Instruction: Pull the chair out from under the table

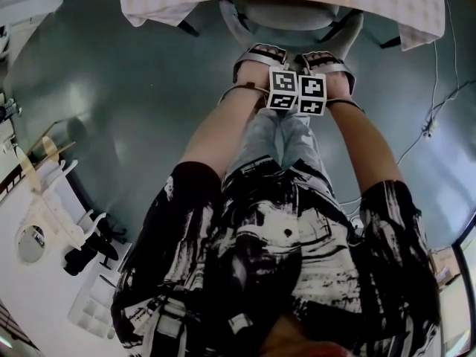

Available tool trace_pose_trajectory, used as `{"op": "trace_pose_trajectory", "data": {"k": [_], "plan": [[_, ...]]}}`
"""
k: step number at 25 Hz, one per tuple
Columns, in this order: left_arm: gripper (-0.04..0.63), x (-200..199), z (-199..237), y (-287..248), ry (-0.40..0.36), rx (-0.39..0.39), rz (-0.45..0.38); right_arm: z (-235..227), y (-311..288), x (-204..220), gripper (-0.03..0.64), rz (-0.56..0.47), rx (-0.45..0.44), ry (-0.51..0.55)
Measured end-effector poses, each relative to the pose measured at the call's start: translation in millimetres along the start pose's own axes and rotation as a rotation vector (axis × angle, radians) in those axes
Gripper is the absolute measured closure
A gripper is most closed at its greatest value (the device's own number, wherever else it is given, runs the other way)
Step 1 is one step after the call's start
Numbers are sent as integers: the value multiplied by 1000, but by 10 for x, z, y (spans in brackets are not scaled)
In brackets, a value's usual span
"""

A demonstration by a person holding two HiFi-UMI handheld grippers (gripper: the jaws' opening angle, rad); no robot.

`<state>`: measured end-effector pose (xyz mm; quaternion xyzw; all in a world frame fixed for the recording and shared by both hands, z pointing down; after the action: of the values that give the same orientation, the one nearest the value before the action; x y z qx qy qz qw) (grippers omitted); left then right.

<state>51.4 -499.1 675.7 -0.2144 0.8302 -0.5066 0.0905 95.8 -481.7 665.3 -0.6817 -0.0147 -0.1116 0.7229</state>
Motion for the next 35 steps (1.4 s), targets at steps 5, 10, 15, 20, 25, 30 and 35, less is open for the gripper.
{"op": "trace_pose_trajectory", "data": {"k": [5,10,15,20,25,30,35], "plan": [[505,-25,-16,25,17,15,-3,29,38,2,555,-12,-10,-14],[505,-93,-187,79,32,16,2,206,13,-33,557,-9,-17,-5],[505,-205,-444,203,40,20,3,496,22,-99,558,-7,-24,-7],[505,-251,-684,314,39,27,-5,738,8,-209,560,-7,-30,-20],[506,-306,-936,446,17,17,-19,1011,7,-333,561,-1,-19,-49],[506,-464,-1257,643,6,30,-23,1408,59,-423,561,-6,-28,-67],[505,-601,-1522,789,16,35,-25,1725,88,-487,561,-12,-33,-70]]}}
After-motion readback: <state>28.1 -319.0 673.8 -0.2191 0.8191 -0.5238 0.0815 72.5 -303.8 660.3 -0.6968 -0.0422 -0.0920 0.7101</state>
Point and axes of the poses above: the fingertips, and each gripper's own axes: y backward along the fingers, z to its left, x out of its underside, the point moved 9 cm from there along y, backward along the fingers, and after that the axes turned 13 degrees about -x, right-handed, at the moved point
